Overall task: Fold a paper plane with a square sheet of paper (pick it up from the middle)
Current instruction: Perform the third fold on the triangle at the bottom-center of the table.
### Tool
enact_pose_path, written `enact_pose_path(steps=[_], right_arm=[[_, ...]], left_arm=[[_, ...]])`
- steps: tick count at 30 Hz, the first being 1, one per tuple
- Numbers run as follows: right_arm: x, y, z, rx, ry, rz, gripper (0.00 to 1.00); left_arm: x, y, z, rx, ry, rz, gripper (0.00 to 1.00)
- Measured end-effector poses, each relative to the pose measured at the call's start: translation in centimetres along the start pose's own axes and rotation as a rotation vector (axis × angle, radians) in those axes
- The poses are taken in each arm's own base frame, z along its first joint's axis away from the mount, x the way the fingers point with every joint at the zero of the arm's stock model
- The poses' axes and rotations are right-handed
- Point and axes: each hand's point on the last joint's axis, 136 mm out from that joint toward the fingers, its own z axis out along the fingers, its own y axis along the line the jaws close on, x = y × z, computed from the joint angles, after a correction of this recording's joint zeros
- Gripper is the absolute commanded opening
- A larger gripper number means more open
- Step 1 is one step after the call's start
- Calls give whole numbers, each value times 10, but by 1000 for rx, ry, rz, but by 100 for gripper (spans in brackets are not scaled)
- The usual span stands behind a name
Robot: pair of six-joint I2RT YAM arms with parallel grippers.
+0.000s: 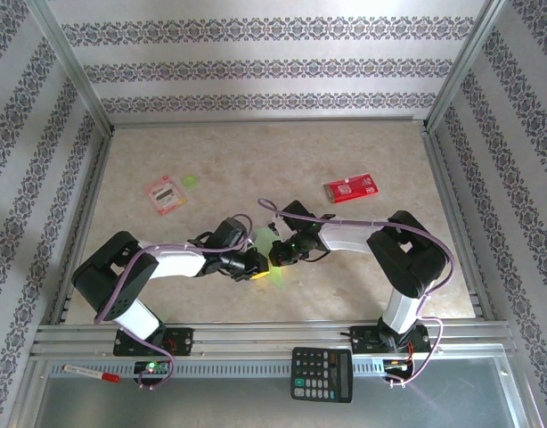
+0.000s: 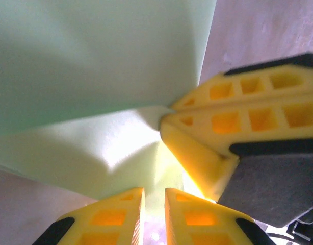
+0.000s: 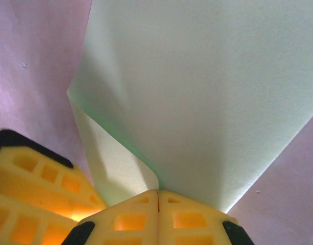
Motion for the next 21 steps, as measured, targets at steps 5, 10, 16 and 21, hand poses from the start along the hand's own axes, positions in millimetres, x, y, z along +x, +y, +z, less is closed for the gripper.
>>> enact_pose_path(steps=[5, 10, 16, 21], right_arm=[[1, 1, 1, -10, -1, 0, 1], [1, 1, 1, -17, -2, 2, 1], [1, 1, 1, -22, -2, 12, 0], [0, 1, 1, -24, -5, 28, 0]], left_arm=[[0, -2, 5, 19, -4, -13, 17], [0, -1, 7, 22, -4, -13, 17], [0, 1, 7, 17, -6, -11, 17], [-2, 0, 3, 18, -14, -13, 20]])
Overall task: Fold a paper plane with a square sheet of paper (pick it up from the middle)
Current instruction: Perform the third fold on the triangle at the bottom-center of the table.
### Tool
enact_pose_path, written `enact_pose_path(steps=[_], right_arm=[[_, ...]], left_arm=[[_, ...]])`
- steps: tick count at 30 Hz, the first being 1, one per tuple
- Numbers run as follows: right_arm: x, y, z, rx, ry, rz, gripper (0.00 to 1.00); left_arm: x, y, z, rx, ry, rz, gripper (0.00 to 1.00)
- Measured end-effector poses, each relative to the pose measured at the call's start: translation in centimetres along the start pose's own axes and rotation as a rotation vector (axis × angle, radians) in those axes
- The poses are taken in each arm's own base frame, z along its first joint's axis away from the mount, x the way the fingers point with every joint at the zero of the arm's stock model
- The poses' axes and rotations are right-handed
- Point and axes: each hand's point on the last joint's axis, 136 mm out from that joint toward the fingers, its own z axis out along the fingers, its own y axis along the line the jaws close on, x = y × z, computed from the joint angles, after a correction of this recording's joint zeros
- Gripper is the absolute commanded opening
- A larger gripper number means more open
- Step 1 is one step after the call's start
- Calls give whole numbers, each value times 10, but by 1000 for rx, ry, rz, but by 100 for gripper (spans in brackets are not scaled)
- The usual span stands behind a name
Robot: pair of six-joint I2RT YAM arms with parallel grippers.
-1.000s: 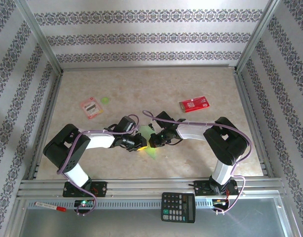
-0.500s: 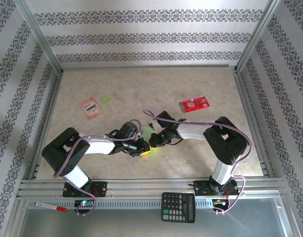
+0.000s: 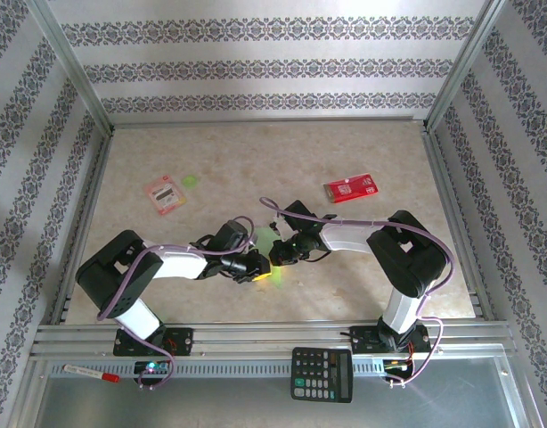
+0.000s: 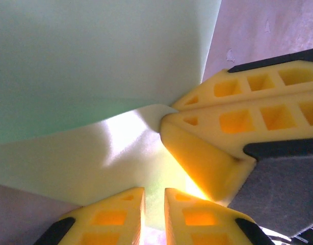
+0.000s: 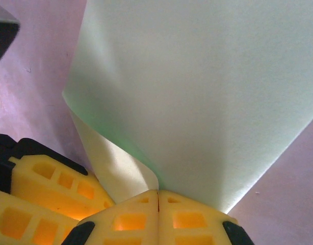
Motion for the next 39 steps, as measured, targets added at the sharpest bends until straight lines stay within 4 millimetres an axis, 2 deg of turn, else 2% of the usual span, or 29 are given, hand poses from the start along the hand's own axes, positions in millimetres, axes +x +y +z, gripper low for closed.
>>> enact_pose_path(steps=[8, 16, 22, 34, 39], right_arm=[[-9, 0, 2, -36, -20, 63, 0], [-13, -1, 2, -47, -23, 73, 0], [-13, -1, 2, -52, -24, 83, 0], [-14, 0, 2, -56, -24, 91, 0], [-14, 0, 2, -57, -27, 90, 0]], left_arm=[[-8, -19, -14, 54, -47, 24, 19], [-6, -17, -4, 69, -30, 6, 18], [1, -7, 10, 60, -4, -7, 18], [1, -10, 10, 80, -21, -7, 20], [10, -19, 10, 93, -12, 20, 20]])
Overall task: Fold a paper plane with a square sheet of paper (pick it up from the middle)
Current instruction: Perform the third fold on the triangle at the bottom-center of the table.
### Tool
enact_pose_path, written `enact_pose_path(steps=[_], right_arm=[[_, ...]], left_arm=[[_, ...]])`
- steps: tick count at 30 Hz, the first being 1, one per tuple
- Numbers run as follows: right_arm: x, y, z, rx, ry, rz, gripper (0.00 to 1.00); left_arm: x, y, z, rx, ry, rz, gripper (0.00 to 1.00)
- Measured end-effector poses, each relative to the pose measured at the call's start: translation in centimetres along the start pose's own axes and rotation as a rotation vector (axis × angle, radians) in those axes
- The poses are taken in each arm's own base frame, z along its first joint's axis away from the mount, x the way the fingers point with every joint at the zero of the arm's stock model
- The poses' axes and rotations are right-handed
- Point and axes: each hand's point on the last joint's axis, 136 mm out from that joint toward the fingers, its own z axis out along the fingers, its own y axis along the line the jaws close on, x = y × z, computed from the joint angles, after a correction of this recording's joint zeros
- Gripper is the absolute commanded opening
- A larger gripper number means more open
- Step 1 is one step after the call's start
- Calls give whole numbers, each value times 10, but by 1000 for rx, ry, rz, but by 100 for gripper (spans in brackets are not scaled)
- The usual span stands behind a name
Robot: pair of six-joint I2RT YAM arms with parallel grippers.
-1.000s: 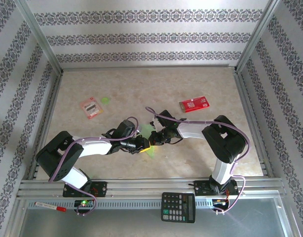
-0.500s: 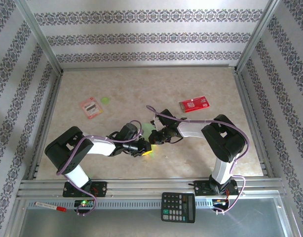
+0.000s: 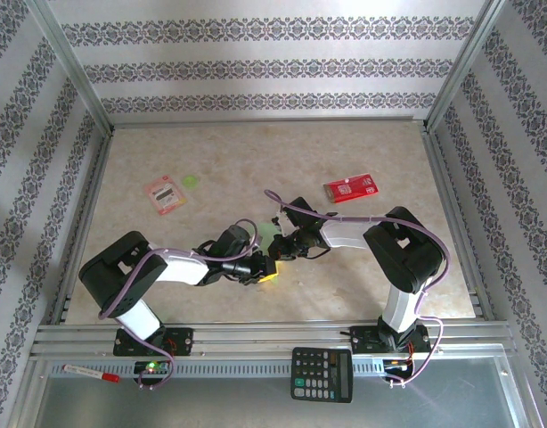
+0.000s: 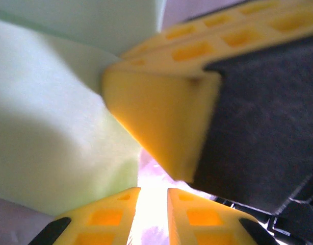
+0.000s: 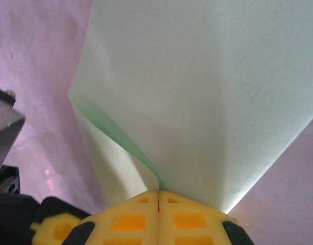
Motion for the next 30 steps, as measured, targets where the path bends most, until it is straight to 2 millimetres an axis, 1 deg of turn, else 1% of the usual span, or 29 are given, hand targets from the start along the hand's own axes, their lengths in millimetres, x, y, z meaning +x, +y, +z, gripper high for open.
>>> enact_pose_path(steps=[5, 9, 16, 21, 30], right_arm=[[0, 0, 0, 0, 0, 2, 0], [0, 0, 0, 0, 0, 2, 0], [0, 0, 0, -1, -1, 1, 0], [0, 0, 1, -4, -4, -2, 0], [0, 0, 1, -6, -7, -4, 0]], left_arm=[[4, -2, 1, 1, 6, 9, 20], [5, 6, 5, -17, 15, -3, 20], [4, 0, 12, 14, 15, 23, 21], [5, -1, 11, 12, 13, 24, 21], [11, 2, 8, -17, 23, 18, 21]])
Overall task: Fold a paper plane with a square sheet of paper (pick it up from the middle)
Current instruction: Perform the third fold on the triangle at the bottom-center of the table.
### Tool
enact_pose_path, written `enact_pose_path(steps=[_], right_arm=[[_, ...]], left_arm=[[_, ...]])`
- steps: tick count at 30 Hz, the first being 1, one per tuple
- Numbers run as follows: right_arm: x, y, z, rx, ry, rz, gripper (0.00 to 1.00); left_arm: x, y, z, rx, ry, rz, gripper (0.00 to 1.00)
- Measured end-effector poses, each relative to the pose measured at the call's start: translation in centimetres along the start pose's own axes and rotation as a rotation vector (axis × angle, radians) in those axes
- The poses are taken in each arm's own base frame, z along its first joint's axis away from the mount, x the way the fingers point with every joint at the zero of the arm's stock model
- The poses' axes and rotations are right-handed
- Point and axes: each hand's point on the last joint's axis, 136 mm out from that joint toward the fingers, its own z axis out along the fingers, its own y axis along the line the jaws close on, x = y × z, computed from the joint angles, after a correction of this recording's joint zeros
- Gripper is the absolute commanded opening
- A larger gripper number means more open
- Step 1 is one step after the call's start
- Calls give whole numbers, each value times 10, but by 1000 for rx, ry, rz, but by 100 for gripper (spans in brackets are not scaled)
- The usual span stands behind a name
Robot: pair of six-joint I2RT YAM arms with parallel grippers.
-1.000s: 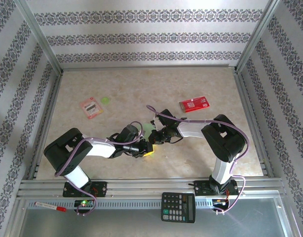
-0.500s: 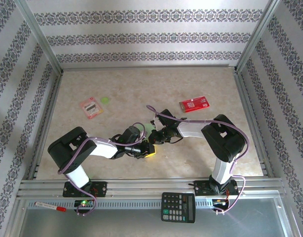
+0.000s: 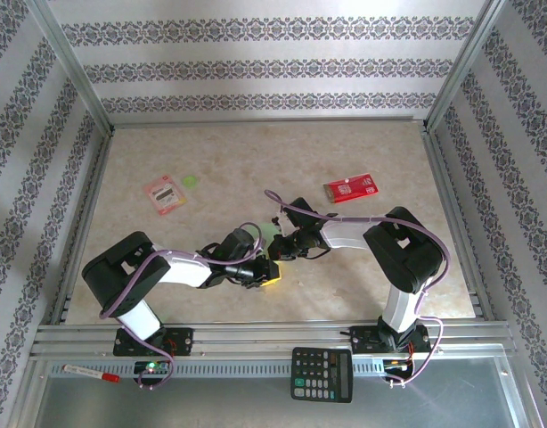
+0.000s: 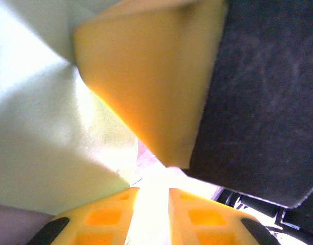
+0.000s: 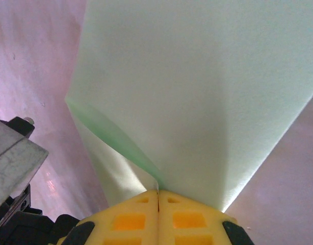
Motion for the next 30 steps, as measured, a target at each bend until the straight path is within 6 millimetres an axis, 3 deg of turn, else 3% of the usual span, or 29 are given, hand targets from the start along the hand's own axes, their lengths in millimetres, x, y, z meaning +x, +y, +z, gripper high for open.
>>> enact_pose_path(steps=[15, 21, 25, 30], right_arm=[[0, 0, 0, -3, -4, -3, 0], [0, 0, 0, -4, -5, -3, 0], [0, 0, 0, -4, -5, -4, 0], [0, 0, 0, -5, -7, -5, 0]], left_arm=[[3, 2, 2, -55, 10, 24, 21], [5, -9, -13, -57, -1, 72, 22], [-11, -26, -37, 0, -69, 82, 21], [-49, -15, -60, 7, -163, 9, 20]])
